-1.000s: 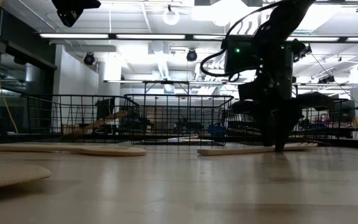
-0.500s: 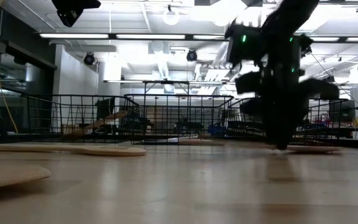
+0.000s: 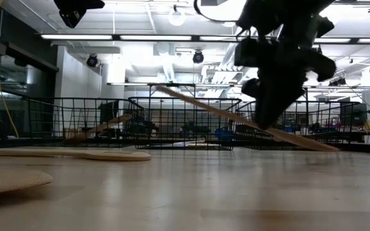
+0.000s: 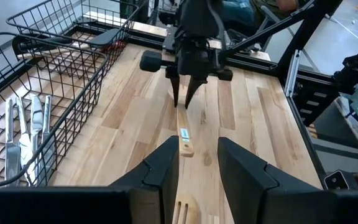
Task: Pick & Place Kitchen Items
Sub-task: Put the brown serving spoon into the left mesh basket
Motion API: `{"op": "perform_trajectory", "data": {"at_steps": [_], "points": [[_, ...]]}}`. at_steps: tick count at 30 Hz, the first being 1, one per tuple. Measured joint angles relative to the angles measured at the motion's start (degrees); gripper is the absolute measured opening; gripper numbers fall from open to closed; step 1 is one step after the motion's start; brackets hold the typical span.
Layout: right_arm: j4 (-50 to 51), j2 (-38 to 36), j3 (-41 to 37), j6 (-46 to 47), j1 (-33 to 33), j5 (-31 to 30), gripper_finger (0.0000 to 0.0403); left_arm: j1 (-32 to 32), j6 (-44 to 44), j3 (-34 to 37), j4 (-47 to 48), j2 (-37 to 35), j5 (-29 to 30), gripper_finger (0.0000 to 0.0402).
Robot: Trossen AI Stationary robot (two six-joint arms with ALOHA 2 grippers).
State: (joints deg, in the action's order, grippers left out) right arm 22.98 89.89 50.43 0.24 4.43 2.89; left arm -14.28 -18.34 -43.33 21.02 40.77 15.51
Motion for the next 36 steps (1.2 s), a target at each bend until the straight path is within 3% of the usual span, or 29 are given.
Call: {"op": "perform_trajectory", "data": {"at_steps": [9,19,26,32,36], "points": [[-10.2,-0.4,0.1,5.6,1.7,-6.0,0.0067,0.0,2.4,0.0,-0.5,0.0,0.7,0.0109],[-25.4,-2.3,0.2,5.8,1.6,-13.3,0.0067,0.0,6.7,0.0,-1.5,3.3,6.5,0.0109],[-28.8,-4.1,0.2,5.6,1.5,-18.3,0.0065,0.0,9.1,0.0,-4.8,6.4,7.7,0.0109],[-33.3,-4.2,0.2,3.7,1.5,-19.6,0.0006,0.0,9.5,0.0,-5.2,6.5,9.1,0.0109],[-34.4,-4.2,0.2,3.1,1.5,-19.5,0.0000,0.0,10.7,0.0,-6.6,6.5,9.1,0.0120]]}}
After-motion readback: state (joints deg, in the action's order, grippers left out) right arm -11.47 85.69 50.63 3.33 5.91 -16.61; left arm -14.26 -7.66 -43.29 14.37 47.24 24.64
